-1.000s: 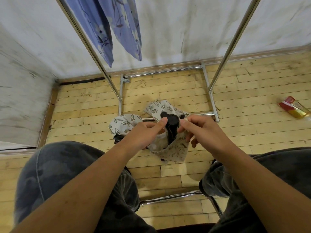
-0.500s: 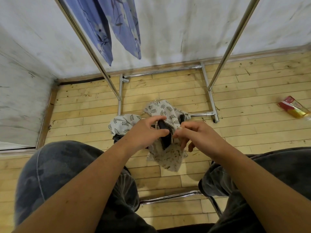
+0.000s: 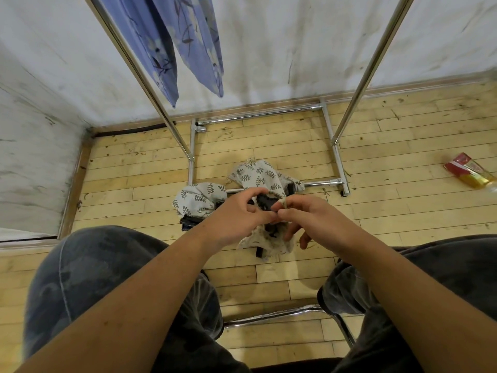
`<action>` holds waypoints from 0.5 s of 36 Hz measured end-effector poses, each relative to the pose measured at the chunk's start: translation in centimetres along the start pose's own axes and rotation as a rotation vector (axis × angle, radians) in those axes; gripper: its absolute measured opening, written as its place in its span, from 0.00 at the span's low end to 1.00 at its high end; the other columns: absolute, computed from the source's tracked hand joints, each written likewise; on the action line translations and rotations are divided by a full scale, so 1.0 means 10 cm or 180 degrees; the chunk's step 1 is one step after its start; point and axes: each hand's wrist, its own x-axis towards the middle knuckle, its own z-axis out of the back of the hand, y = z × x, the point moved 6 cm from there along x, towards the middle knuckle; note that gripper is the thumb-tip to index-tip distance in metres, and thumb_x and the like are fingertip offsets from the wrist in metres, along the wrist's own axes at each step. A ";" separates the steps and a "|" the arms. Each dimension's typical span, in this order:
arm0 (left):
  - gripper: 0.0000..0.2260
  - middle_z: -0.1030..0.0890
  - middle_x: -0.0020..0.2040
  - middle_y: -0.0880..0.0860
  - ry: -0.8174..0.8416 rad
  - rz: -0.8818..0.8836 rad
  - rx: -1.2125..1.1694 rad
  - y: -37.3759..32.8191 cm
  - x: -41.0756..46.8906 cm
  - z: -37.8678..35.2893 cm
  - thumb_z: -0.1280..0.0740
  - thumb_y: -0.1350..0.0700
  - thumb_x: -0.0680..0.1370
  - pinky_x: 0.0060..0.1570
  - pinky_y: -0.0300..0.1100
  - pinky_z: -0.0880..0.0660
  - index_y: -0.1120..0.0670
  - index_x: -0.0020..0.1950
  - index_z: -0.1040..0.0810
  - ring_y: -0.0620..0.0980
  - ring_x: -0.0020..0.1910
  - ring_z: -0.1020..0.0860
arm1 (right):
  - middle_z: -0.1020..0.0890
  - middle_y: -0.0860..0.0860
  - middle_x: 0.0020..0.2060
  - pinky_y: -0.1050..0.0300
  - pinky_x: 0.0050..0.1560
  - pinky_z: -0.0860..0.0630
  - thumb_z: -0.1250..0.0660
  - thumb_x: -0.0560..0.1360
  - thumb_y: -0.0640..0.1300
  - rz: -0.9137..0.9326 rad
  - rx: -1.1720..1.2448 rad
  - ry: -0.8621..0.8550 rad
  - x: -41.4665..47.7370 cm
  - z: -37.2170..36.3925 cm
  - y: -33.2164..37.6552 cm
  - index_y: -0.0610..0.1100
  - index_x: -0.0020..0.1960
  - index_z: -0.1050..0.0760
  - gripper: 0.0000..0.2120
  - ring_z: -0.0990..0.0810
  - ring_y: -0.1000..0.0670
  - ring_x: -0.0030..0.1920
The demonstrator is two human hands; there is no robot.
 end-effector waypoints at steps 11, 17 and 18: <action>0.20 0.19 0.38 0.45 0.0191 0.0055 -0.0487 -0.02 -0.04 -0.01 0.28 0.52 0.80 0.45 0.46 0.27 0.42 0.71 0.26 0.45 0.39 0.24 | 0.12 0.55 0.48 0.55 0.38 0.21 0.37 0.83 0.46 -0.0065 -0.0102 0.0156 0.00 -0.02 -0.02 0.52 0.56 0.15 0.11 0.13 0.51 0.47; 0.19 0.19 0.40 0.51 0.0237 0.0347 -0.1176 0.01 0.00 -0.04 0.31 0.60 0.78 0.42 0.45 0.26 0.50 0.69 0.23 0.46 0.38 0.23 | 0.12 0.52 0.46 0.53 0.42 0.20 0.30 0.80 0.48 0.0003 -0.0079 0.0073 0.02 0.00 -0.05 0.49 0.56 0.16 0.07 0.13 0.51 0.47; 0.21 0.19 0.40 0.52 0.0232 0.0386 -0.1223 0.02 0.01 -0.04 0.31 0.61 0.77 0.42 0.45 0.27 0.51 0.70 0.24 0.47 0.38 0.23 | 0.12 0.52 0.46 0.54 0.42 0.20 0.29 0.80 0.49 0.0018 -0.0107 0.0090 0.03 0.00 -0.06 0.49 0.56 0.17 0.07 0.13 0.52 0.47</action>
